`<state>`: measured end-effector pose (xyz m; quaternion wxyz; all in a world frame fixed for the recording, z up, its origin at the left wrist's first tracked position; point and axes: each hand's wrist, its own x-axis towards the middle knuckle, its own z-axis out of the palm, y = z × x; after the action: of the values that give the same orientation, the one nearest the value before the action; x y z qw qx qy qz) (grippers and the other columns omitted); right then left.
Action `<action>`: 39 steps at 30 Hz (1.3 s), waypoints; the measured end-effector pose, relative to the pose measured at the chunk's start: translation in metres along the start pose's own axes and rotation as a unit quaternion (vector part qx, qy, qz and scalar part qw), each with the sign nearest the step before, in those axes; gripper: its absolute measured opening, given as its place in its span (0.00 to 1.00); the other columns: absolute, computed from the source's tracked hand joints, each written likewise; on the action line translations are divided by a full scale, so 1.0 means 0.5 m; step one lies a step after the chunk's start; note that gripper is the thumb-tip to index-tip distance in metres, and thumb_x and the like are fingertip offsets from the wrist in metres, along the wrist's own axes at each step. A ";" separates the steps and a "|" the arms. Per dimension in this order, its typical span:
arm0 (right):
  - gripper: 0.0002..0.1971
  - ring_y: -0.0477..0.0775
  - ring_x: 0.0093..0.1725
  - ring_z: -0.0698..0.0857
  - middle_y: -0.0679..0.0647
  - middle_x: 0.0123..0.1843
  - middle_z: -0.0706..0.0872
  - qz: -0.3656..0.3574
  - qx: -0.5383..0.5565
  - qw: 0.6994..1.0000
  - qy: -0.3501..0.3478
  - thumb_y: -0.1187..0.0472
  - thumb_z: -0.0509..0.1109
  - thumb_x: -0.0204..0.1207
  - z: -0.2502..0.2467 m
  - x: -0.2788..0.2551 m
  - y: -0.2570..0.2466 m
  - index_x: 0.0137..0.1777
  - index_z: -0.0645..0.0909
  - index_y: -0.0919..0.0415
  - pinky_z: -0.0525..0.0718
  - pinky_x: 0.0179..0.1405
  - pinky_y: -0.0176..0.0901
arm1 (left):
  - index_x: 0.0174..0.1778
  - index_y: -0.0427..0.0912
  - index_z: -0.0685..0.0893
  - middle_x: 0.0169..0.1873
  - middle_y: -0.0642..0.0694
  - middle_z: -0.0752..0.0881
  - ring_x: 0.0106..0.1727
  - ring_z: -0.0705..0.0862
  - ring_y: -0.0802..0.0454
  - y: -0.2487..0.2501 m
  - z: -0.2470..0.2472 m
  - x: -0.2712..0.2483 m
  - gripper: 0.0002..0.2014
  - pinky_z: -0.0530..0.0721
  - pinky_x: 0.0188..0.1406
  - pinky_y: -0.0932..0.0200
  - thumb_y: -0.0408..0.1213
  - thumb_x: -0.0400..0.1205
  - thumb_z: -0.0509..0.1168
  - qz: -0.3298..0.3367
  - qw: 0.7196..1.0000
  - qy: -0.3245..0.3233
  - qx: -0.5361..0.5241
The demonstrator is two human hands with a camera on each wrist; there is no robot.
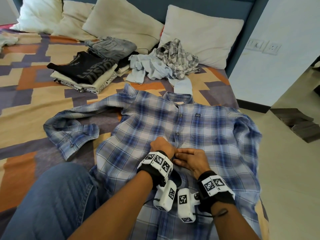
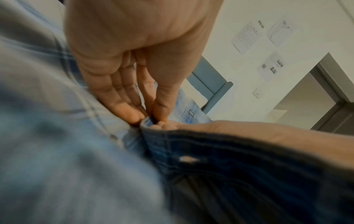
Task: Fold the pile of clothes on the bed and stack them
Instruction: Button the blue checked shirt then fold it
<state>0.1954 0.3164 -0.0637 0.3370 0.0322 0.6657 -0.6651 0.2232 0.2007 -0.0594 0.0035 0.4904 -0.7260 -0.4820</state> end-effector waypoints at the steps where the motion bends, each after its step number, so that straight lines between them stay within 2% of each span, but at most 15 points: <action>1: 0.07 0.60 0.32 0.91 0.67 0.40 0.91 0.003 0.005 1.000 -0.003 0.80 0.72 0.72 -0.002 0.001 -0.001 0.49 0.85 0.76 0.92 0.35 0.46 | 0.45 0.36 0.88 0.47 0.39 0.88 0.46 0.88 0.42 -0.003 -0.001 0.002 0.13 0.89 0.42 0.54 0.38 0.70 0.80 0.002 1.000 0.000 -0.007; 4: 0.07 0.57 0.29 0.90 0.68 0.41 0.90 0.005 0.013 1.000 -0.002 0.80 0.73 0.72 -0.003 0.002 0.000 0.50 0.85 0.76 0.91 0.31 0.43 | 0.43 0.36 0.89 0.45 0.40 0.89 0.46 0.89 0.43 -0.013 -0.001 0.010 0.12 0.90 0.47 0.51 0.37 0.68 0.80 0.015 0.999 -0.006 -0.039; 7: 0.05 0.55 0.25 0.88 0.65 0.37 0.90 0.007 0.005 1.000 0.005 0.78 0.74 0.73 -0.002 0.004 -0.001 0.47 0.86 0.74 0.89 0.25 0.41 | 0.38 0.36 0.89 0.40 0.40 0.90 0.43 0.90 0.43 -0.027 -0.003 0.014 0.09 0.91 0.47 0.48 0.35 0.68 0.81 0.021 0.996 -0.019 -0.084; 10: 0.04 0.53 0.21 0.85 0.63 0.33 0.89 0.005 -0.043 0.999 0.010 0.75 0.76 0.73 -0.001 0.006 -0.007 0.46 0.86 0.73 0.87 0.21 0.40 | 0.39 0.43 0.85 0.45 0.39 0.89 0.43 0.90 0.43 -0.037 -0.004 0.014 0.12 0.91 0.46 0.48 0.34 0.67 0.82 0.028 0.992 -0.026 -0.121; 14: 0.07 0.53 0.19 0.84 0.62 0.32 0.89 -0.010 -0.141 0.990 0.013 0.70 0.78 0.72 -0.002 0.011 -0.024 0.47 0.86 0.75 0.86 0.20 0.41 | 0.41 0.52 0.82 0.51 0.40 0.87 0.45 0.89 0.45 -0.042 -0.005 0.008 0.17 0.90 0.47 0.52 0.32 0.67 0.82 0.049 0.988 -0.020 -0.148; 18: 0.08 0.56 0.23 0.86 0.63 0.32 0.87 -0.018 -0.205 0.979 0.008 0.70 0.77 0.75 0.004 0.008 -0.036 0.47 0.84 0.75 0.90 0.26 0.53 | 0.48 0.50 0.83 0.51 0.40 0.88 0.47 0.88 0.48 -0.042 -0.008 0.007 0.18 0.84 0.38 0.61 0.30 0.69 0.80 0.066 0.989 -0.028 -0.132; 20: 0.06 0.58 0.25 0.87 0.65 0.33 0.86 -0.027 -0.257 0.966 0.004 0.69 0.74 0.78 0.012 0.003 -0.042 0.45 0.83 0.74 0.91 0.29 0.58 | 0.49 0.50 0.83 0.52 0.39 0.88 0.48 0.88 0.46 -0.039 -0.009 0.005 0.17 0.84 0.40 0.60 0.29 0.70 0.79 0.080 0.990 -0.033 -0.114; 25: 0.07 0.58 0.23 0.87 0.70 0.36 0.87 -0.055 -0.351 0.935 0.012 0.71 0.68 0.81 0.031 -0.007 -0.052 0.47 0.82 0.76 0.89 0.22 0.50 | 0.42 0.54 0.80 0.53 0.37 0.87 0.49 0.88 0.44 -0.035 -0.006 0.000 0.14 0.87 0.50 0.54 0.28 0.74 0.74 0.119 0.991 -0.016 -0.064; 29: 0.07 0.61 0.25 0.89 0.69 0.33 0.88 -0.080 -0.365 0.927 0.026 0.71 0.69 0.81 0.034 -0.005 -0.049 0.44 0.83 0.76 0.91 0.27 0.56 | 0.39 0.49 0.81 0.52 0.40 0.88 0.52 0.87 0.44 -0.035 -0.010 0.001 0.12 0.87 0.56 0.50 0.29 0.74 0.75 0.128 0.991 -0.006 -0.041; 31: 0.08 0.62 0.26 0.89 0.68 0.30 0.87 -0.095 -0.368 0.924 0.035 0.70 0.71 0.79 0.035 -0.002 -0.045 0.40 0.83 0.76 0.91 0.27 0.56 | 0.36 0.46 0.83 0.48 0.42 0.88 0.50 0.87 0.45 -0.033 -0.013 0.005 0.09 0.88 0.54 0.50 0.32 0.73 0.78 0.123 0.992 -0.004 -0.030; 33: 0.11 0.62 0.25 0.89 0.68 0.30 0.87 -0.111 -0.379 0.917 0.046 0.70 0.73 0.77 0.037 0.000 -0.041 0.34 0.82 0.74 0.90 0.27 0.57 | 0.39 0.41 0.86 0.45 0.43 0.89 0.48 0.88 0.46 -0.027 -0.015 0.004 0.05 0.88 0.51 0.51 0.35 0.74 0.77 0.126 0.992 0.002 -0.002; 35: 0.13 0.63 0.26 0.89 0.68 0.30 0.87 -0.114 -0.387 0.914 0.049 0.70 0.73 0.77 0.038 0.003 -0.039 0.30 0.79 0.68 0.91 0.28 0.58 | 0.43 0.38 0.88 0.43 0.43 0.89 0.47 0.88 0.45 -0.023 -0.016 0.007 0.07 0.89 0.49 0.50 0.37 0.75 0.75 0.127 0.992 0.005 0.019; 39: 0.07 0.59 0.23 0.88 0.67 0.29 0.87 -0.050 -0.346 0.937 0.015 0.71 0.73 0.78 0.027 0.005 -0.053 0.38 0.82 0.70 0.91 0.26 0.54 | 0.40 0.36 0.89 0.38 0.41 0.90 0.42 0.90 0.44 -0.011 -0.029 0.009 0.12 0.90 0.45 0.48 0.41 0.72 0.79 0.116 0.992 -0.049 0.002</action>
<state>0.1860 0.2999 -0.0408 0.2833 -0.1099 0.8604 -0.4092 0.2315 0.1870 -0.0576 0.0230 0.3789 -0.7783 -0.5002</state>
